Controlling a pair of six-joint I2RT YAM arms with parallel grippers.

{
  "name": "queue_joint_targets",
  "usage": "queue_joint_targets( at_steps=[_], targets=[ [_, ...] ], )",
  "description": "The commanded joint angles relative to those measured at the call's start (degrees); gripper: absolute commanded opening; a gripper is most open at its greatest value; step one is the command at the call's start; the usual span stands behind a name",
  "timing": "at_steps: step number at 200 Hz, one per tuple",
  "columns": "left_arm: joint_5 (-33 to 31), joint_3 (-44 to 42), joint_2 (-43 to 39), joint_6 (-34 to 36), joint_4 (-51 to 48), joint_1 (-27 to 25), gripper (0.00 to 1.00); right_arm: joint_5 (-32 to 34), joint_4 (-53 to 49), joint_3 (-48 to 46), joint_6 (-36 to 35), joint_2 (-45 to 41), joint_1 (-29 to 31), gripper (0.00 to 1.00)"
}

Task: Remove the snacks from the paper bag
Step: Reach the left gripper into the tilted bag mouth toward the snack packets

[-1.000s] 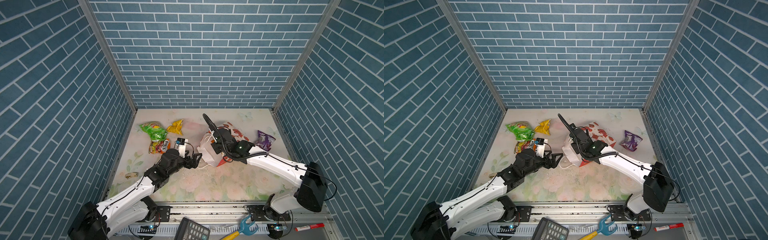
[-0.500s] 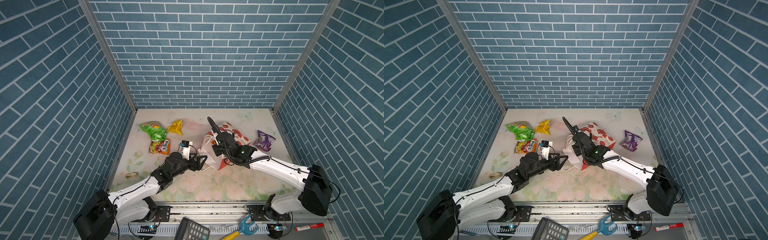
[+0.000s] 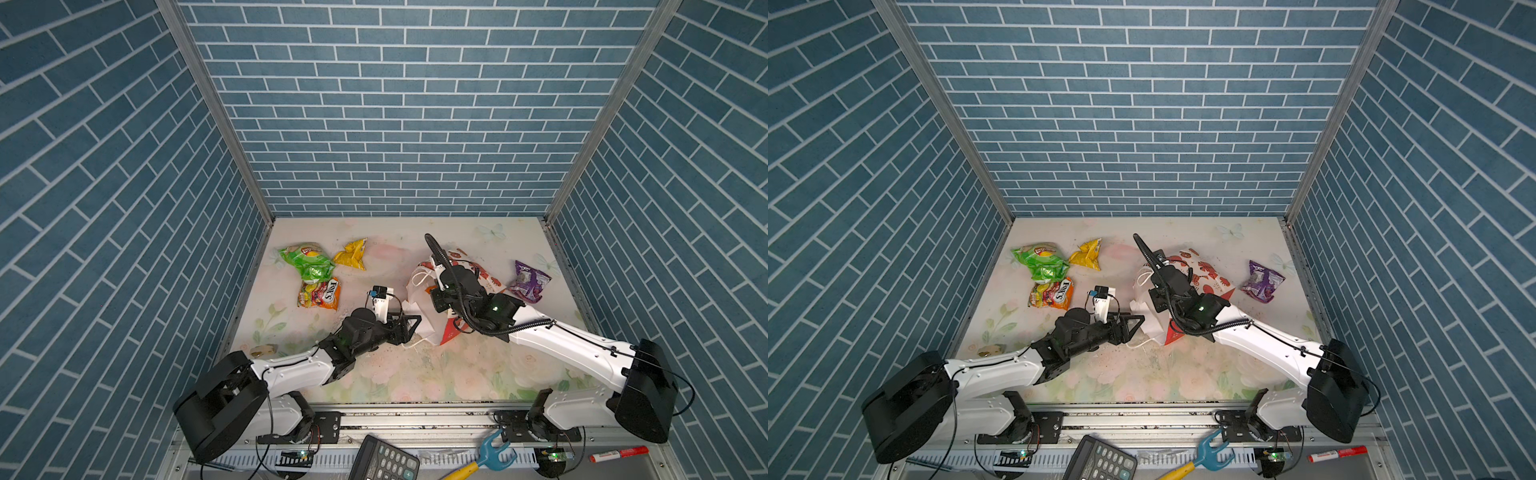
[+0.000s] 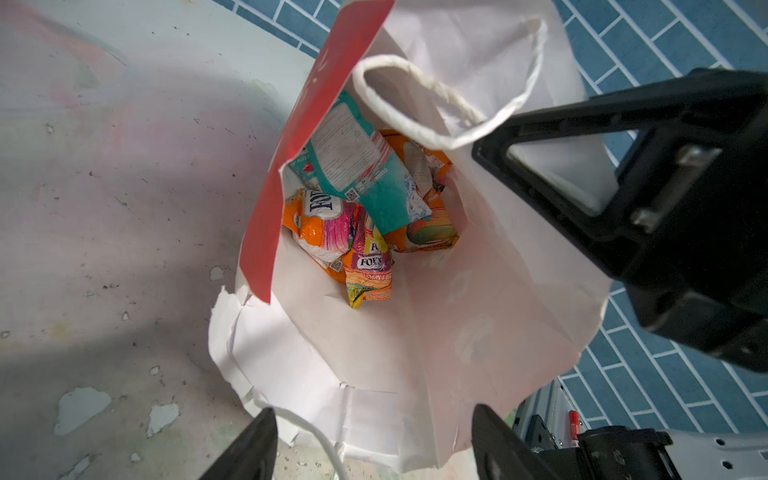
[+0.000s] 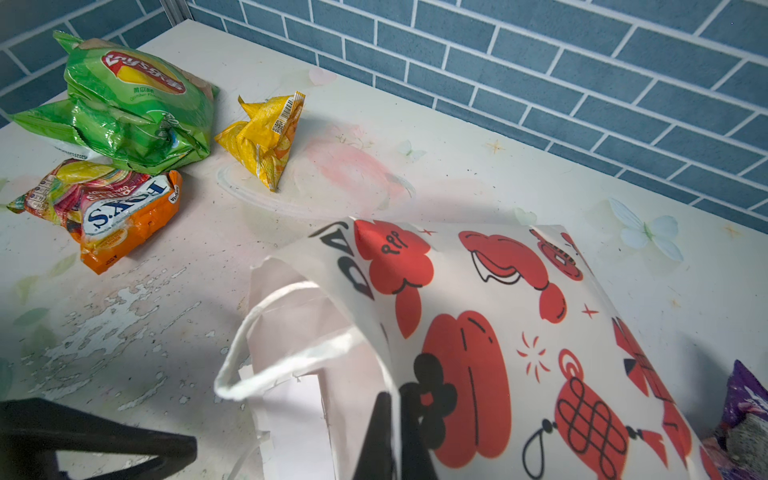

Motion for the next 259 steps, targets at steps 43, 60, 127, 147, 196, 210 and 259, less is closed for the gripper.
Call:
queue_joint_targets(
  at_steps=[43, 60, 127, 147, 196, 210, 259],
  targets=[
    [2.29, 2.76, 3.2, -1.53, 5.45, -0.48, 0.69, 1.84, -0.05, 1.04, 3.71, 0.5, 0.03, 0.0],
    [2.32, 3.02, 3.9, -1.94, 5.82, -0.48, 0.68, 2.37, 0.12, 1.11, 3.64, 0.59, 0.01, 0.0],
    [4.51, 5.81, 8.74, -4.75, 6.97, -0.44, 0.64, 2.55, 0.56, 2.33, 4.82, 1.17, 0.0, 0.0],
    [4.51, 6.44, 9.85, -4.85, 7.55, -0.48, 0.63, 2.59, 0.41, 2.3, 5.76, 0.82, 0.0, 0.0],
    [4.26, 7.75, 12.07, -4.74, 9.01, -0.43, 0.6, 2.64, 0.22, 2.41, 8.13, -0.45, -0.01, 0.0],
    [4.42, 8.19, 12.92, -4.74, 9.49, -0.48, 0.6, 2.73, -0.02, 2.38, 8.54, -0.63, -0.01, 0.0],
    [5.0, 9.77, 16.58, -3.12, 11.58, -1.35, 0.56, 3.42, -0.29, 1.92, 8.72, -0.81, 0.02, 0.0]
  ],
)
